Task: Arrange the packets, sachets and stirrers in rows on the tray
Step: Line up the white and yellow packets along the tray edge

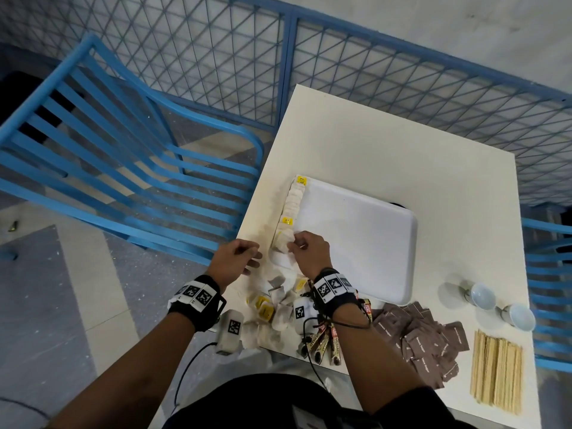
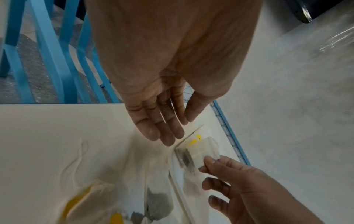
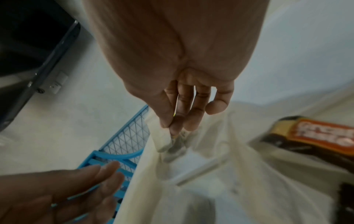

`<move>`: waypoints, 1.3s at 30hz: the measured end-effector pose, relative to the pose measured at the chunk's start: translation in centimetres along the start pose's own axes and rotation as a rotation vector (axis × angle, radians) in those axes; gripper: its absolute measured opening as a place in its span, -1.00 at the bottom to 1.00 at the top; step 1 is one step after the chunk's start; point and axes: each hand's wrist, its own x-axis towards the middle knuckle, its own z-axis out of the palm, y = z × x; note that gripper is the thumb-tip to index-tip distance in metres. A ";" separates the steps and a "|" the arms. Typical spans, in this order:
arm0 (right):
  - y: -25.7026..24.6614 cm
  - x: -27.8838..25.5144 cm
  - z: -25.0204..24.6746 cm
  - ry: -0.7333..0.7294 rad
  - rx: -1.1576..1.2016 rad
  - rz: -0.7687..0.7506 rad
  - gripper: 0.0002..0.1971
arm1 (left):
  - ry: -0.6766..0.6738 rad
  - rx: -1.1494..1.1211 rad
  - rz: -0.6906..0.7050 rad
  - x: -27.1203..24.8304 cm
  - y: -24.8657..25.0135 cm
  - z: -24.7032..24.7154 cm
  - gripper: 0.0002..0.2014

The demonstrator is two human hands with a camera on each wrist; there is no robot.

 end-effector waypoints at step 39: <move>1.3 -10.4 -0.4 -0.196 -0.004 -0.228 -0.82 | -0.129 0.792 0.291 -6.8 -6.5 -0.9 -0.54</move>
